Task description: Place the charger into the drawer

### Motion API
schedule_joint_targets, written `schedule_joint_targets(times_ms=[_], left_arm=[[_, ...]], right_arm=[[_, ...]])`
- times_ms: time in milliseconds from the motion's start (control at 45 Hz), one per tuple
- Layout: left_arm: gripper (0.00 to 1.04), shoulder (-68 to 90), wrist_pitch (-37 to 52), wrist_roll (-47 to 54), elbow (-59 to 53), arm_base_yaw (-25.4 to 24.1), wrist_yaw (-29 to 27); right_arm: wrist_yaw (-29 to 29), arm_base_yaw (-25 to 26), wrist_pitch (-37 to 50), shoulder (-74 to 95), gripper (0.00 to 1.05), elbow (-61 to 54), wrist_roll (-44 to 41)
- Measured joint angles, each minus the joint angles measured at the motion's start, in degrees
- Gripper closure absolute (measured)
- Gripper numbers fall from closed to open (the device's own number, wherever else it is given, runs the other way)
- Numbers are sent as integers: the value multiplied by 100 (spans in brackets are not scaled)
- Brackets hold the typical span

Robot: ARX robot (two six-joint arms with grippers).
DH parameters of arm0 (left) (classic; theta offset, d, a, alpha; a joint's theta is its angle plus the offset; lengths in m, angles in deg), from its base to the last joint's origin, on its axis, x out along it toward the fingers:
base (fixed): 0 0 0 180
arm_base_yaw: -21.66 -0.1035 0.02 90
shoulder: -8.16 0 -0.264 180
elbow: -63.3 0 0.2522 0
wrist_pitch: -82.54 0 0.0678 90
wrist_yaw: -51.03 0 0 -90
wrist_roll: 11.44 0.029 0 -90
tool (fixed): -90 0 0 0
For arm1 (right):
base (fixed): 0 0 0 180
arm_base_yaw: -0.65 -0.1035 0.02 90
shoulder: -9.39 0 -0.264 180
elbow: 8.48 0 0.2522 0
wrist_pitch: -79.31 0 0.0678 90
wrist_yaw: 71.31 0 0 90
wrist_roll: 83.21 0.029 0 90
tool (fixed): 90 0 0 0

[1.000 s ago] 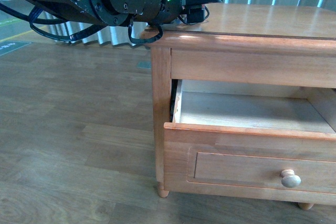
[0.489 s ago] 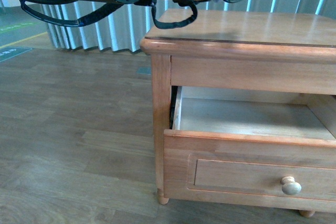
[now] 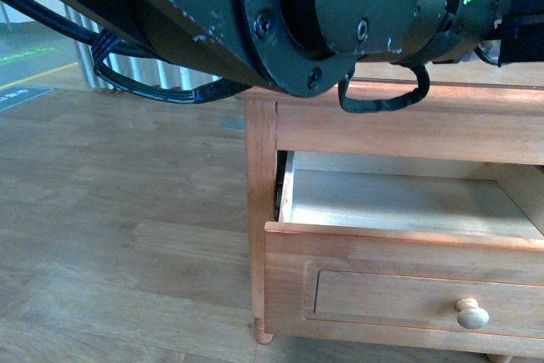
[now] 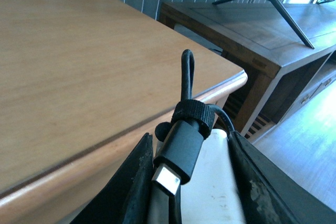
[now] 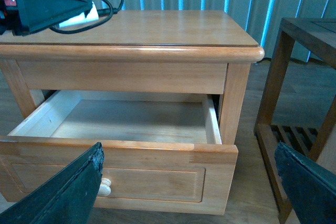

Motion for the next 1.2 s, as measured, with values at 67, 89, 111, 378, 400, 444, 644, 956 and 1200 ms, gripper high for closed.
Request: schedule_joint_targets(times_ms=[67, 89, 111, 378, 400, 444, 644, 956, 1200], left_arm=[[65, 2, -7, -4, -59, 20, -2], [65, 4, -17, -15, -76, 22, -2], [65, 13, -35, -17, -90, 22, -15], [65, 273, -243, -17, -173, -46, -48], [65, 308, -260, -15, -186, -52, -50], [65, 380, -297, -17, -214, -72, -50], [65, 627, -358, -37, -291, -181, -39], [65, 866, -372, -66, -396, -411, -238], [43, 894, -372, -83, -428, -485, -326]], right_arm=[[0, 0, 0, 0, 8, 2, 0], [0, 0, 0, 0, 8, 2, 0], [2, 0, 0, 0, 8, 2, 0], [2, 0, 0, 0, 8, 2, 0], [2, 0, 0, 0, 8, 2, 0], [0, 0, 0, 0, 8, 2, 2], [2, 0, 0, 0, 8, 2, 2], [2, 0, 0, 0, 8, 2, 0], [0, 0, 0, 0, 8, 2, 0]])
